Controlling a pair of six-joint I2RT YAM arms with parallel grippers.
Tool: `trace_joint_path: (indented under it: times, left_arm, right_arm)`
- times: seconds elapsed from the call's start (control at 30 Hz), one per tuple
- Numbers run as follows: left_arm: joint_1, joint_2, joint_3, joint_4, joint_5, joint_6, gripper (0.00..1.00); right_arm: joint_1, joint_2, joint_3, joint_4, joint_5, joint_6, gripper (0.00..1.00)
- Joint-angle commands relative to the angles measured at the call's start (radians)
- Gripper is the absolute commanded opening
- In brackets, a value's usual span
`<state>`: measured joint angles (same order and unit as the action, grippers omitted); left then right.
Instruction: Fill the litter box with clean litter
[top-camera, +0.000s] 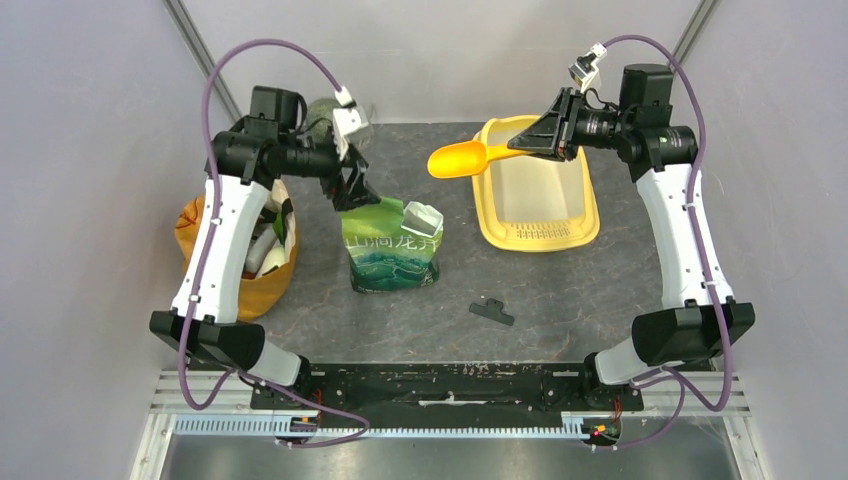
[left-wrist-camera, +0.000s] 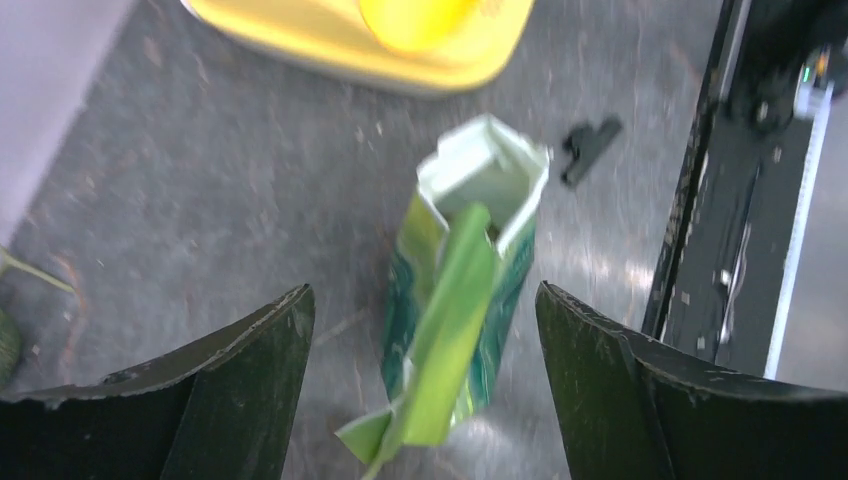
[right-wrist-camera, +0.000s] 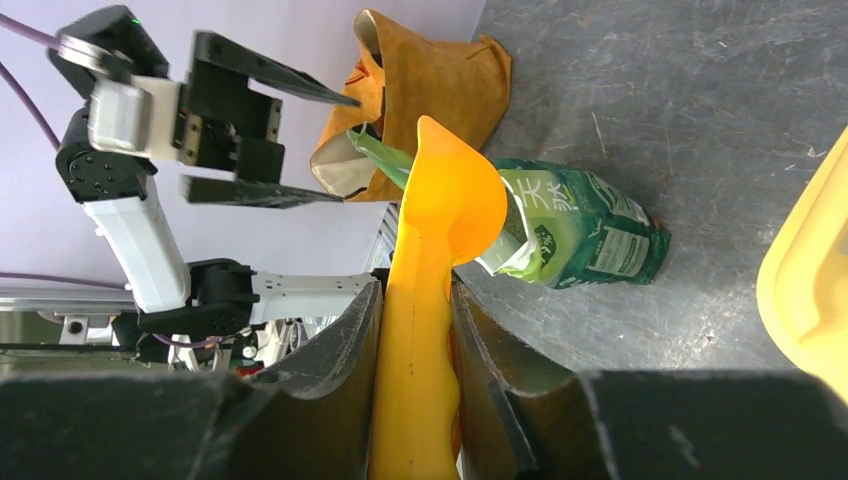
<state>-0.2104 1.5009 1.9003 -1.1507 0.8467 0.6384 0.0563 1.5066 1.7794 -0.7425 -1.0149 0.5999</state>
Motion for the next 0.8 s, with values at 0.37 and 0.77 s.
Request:
trace_joint_path:
  times: [0.37,0.77]
  left_arm:
    - [-0.035,0.04,-0.106,-0.142,-0.139,0.474,0.86]
    - [-0.088,0.058,-0.145,-0.086,-0.149,0.447,0.79]
  right_arm:
    - [-0.05,0.086,0.157,-0.251,0.173,-0.294,0.0]
    - [-0.095,0.131,0.159,-0.413,0.577,-0.743,0.0]
